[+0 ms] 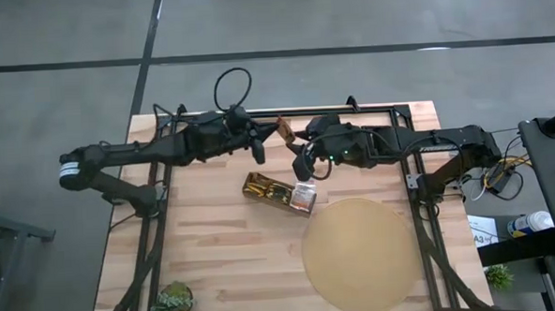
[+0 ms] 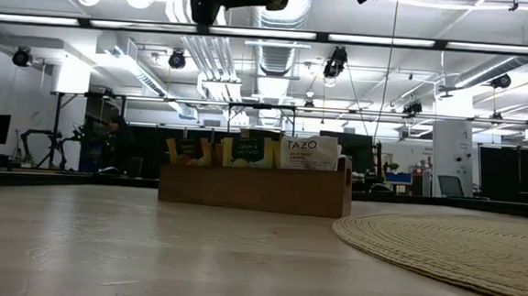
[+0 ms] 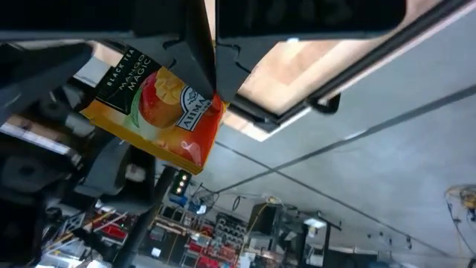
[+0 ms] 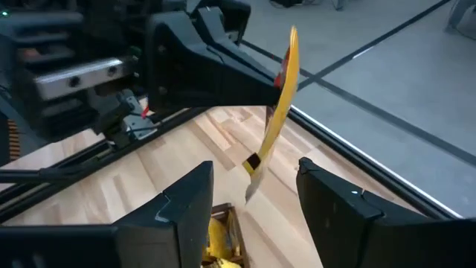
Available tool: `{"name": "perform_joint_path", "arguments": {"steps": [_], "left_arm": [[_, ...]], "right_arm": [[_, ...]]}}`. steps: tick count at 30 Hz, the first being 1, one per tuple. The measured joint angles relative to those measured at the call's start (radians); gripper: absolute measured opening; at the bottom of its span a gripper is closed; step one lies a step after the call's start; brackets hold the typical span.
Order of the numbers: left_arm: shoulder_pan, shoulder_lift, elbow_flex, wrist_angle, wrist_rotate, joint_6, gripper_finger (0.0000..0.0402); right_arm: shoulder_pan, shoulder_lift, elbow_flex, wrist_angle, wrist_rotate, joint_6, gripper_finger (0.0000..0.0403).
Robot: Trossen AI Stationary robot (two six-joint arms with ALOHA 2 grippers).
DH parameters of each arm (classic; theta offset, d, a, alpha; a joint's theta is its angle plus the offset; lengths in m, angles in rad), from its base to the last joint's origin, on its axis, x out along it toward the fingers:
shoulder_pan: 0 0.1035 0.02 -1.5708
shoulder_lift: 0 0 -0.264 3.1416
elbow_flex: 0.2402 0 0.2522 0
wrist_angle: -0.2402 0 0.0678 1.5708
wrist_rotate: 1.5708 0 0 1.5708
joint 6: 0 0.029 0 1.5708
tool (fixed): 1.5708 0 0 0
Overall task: Pick & Place Tea
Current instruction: Put the orange tea bag into the left section of the wooden organizer
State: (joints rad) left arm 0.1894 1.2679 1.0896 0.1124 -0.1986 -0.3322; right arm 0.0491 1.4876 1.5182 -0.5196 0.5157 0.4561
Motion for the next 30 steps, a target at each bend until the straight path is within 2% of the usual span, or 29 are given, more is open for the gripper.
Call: {"name": "perform_joint_path", "arguments": {"steps": [9, 12, 15, 17, 24, 30], "left_arm": [[0.0, 0.092, 0.141, -0.005, 0.052, 0.055, 0.0], [0.0, 0.098, 0.153, -0.02, 0.052, 0.061, 0.0], [0.0, 0.096, 0.152, -0.036, 0.054, 0.053, 0.0], [0.0, 0.093, 0.151, -0.049, 0.053, 0.053, 0.0], [-0.001, 0.086, 0.15, -0.056, 0.046, 0.069, 0.0012], [0.002, 0.071, 0.148, -0.058, 0.003, 0.062, 0.0087]], "right_arm": [[-0.013, 0.0, 0.0, 0.0, 0.0, -0.004, 0.0181], [-0.013, -0.002, 0.0, -0.001, 0.001, -0.011, 0.0128], [-0.013, -0.011, 0.0, -0.007, 0.003, -0.021, 0.0041], [-0.013, -0.015, 0.0, -0.007, 0.003, -0.034, 0.002], [-0.02, -0.022, 0.0, -0.017, -0.026, -0.06, 0.0008], [-0.024, -0.026, 0.0, -0.028, -0.076, -0.058, 0.0008]]}}
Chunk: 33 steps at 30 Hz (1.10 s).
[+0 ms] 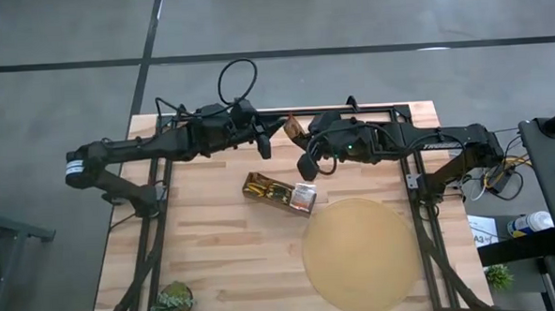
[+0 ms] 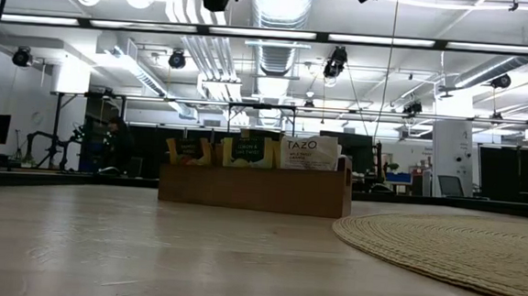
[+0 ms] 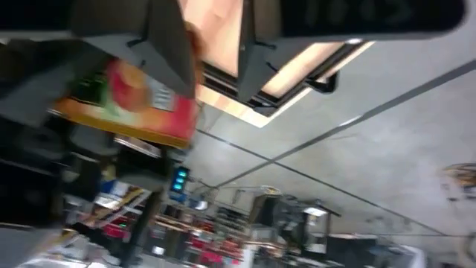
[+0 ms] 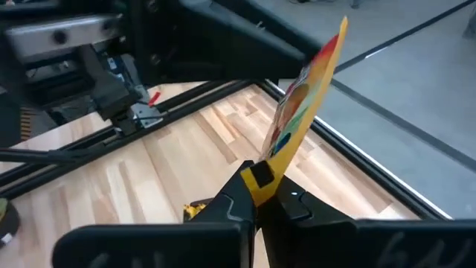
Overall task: Pick & Place Tea
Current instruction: Put the orange tea bag into the left section of the wooden organizer
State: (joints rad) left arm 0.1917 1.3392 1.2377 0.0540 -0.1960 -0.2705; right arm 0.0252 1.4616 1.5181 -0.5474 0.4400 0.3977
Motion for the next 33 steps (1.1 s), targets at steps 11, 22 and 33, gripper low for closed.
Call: {"name": "perform_joint_path", "arguments": {"steps": [11, 22, 33], "left_arm": [[0.002, -0.088, 0.0, -0.191, -0.145, 0.008, 0.0192], [0.001, -0.215, 0.0, -0.448, -0.135, -0.006, 0.0195], [0.001, -0.199, 0.0, -0.446, 0.084, -0.028, 0.0195]], "right_arm": [[-0.075, -0.004, 0.025, -0.089, -0.315, 0.118, 0.0008], [-0.194, 0.013, 0.027, -0.16, -0.519, 0.131, 0.0008], [-0.21, 0.052, 0.031, -0.145, -0.615, 0.119, 0.0008]]}}
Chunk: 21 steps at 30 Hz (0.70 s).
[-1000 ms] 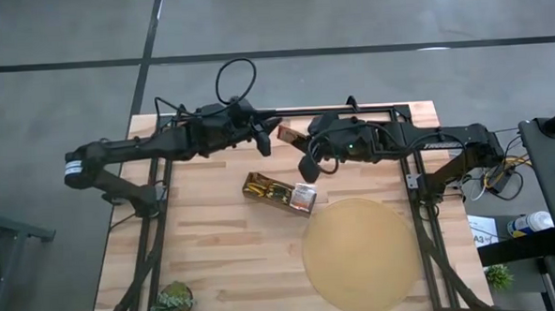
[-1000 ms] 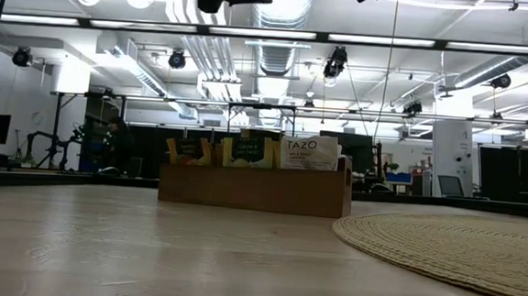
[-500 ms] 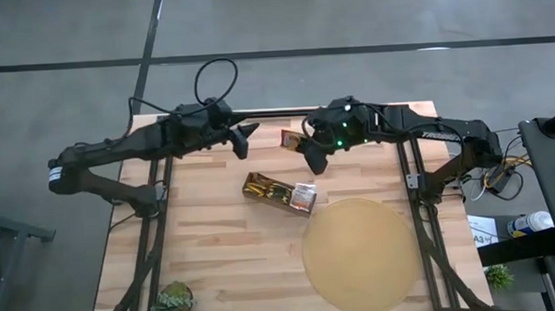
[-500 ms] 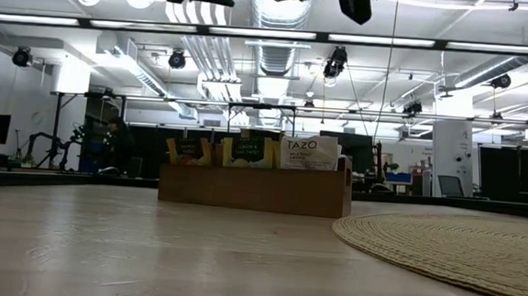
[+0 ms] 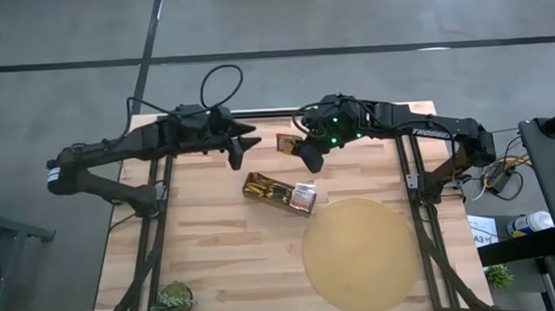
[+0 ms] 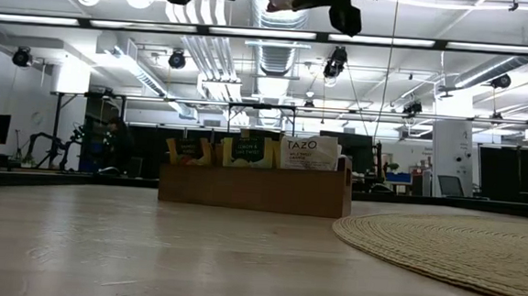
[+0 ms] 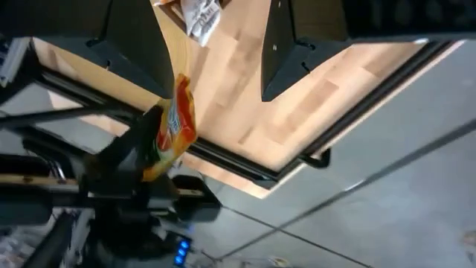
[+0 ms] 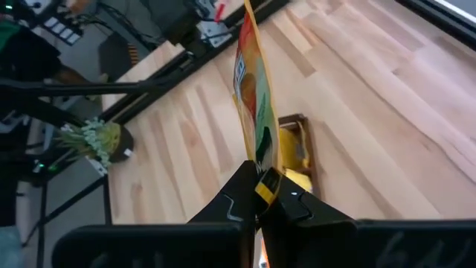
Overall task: Pick & Place Tea
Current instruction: Put the orange tea bag into the left section of the wooden organizer
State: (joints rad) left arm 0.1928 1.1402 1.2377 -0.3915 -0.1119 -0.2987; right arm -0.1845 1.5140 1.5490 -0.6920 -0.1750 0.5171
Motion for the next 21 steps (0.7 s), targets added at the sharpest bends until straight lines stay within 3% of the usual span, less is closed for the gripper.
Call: {"name": "perform_joint_path", "arguments": {"steps": [11, 21], "left_arm": [[0.0, 0.072, 0.002, 0.076, 0.182, 0.015, 0.0195], [0.0, 0.087, 0.002, 0.131, 0.226, 0.008, 0.0195]], "right_arm": [[0.017, 0.009, 0.0, 0.023, -0.038, -0.034, 0.0008], [0.037, 0.009, 0.0, 0.041, -0.058, -0.086, 0.0008]]}}
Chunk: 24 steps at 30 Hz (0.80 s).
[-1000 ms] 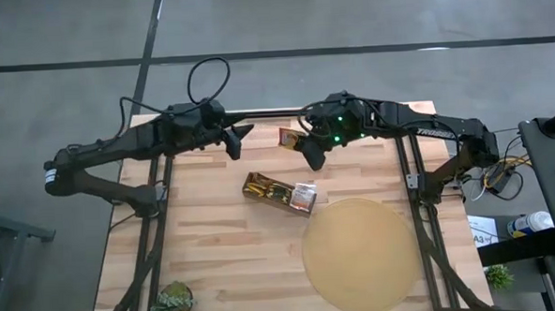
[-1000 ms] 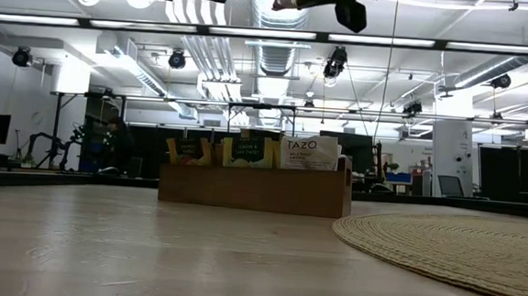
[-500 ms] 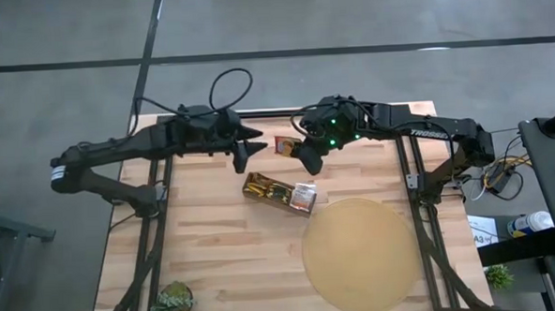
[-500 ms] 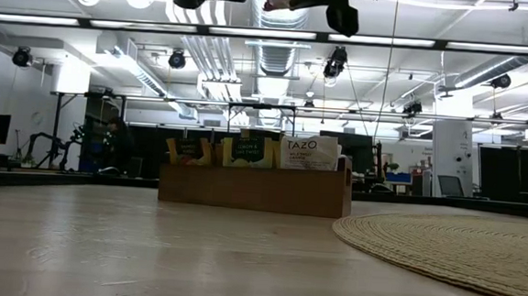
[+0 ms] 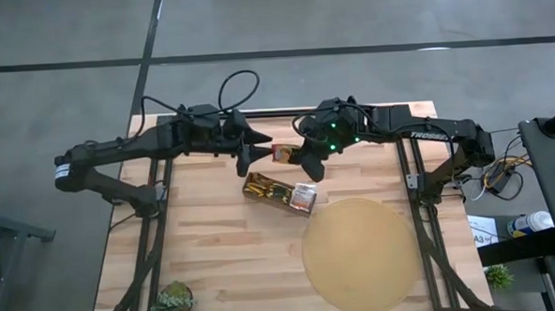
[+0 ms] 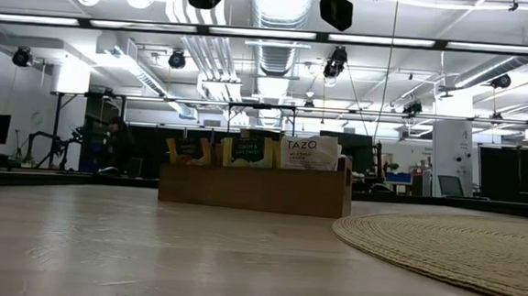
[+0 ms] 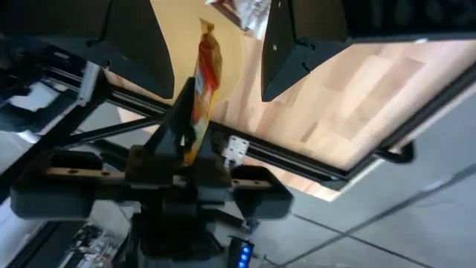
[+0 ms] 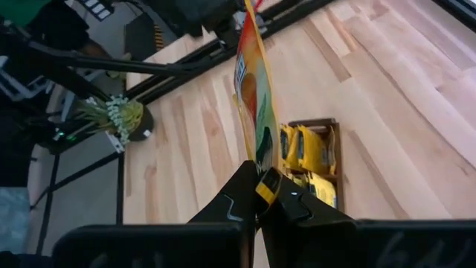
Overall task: Pick & Place Tea
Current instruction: Put the orange tea bag into the left section of the wooden organizer
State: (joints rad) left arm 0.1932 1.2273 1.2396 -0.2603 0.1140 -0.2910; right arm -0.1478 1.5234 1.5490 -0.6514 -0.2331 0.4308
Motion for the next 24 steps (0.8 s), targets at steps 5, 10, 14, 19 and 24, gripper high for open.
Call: {"name": "perform_joint_path", "arguments": {"steps": [5, 10, 14, 19, 24], "left_arm": [[0.0, 0.021, 0.0, 0.014, 0.041, -0.029, 0.0195], [0.0, 0.028, 0.0, 0.017, 0.051, -0.04, 0.0188], [0.0, 0.028, 0.0, 0.034, 0.051, -0.036, 0.0152], [0.0, 0.034, 0.0, 0.041, 0.054, -0.037, 0.0049], [0.0, 0.039, 0.0, 0.051, 0.072, -0.044, 0.0014]], "right_arm": [[0.001, 0.0, 0.0, 0.032, -0.014, -0.022, 0.0008], [0.002, 0.001, 0.0, 0.035, -0.019, -0.028, 0.0008], [0.002, 0.001, 0.0, 0.036, -0.03, -0.035, 0.0008], [0.002, 0.001, 0.0, 0.049, -0.03, -0.045, 0.0008], [0.002, 0.001, -0.001, 0.061, -0.032, -0.071, 0.0008]]}}
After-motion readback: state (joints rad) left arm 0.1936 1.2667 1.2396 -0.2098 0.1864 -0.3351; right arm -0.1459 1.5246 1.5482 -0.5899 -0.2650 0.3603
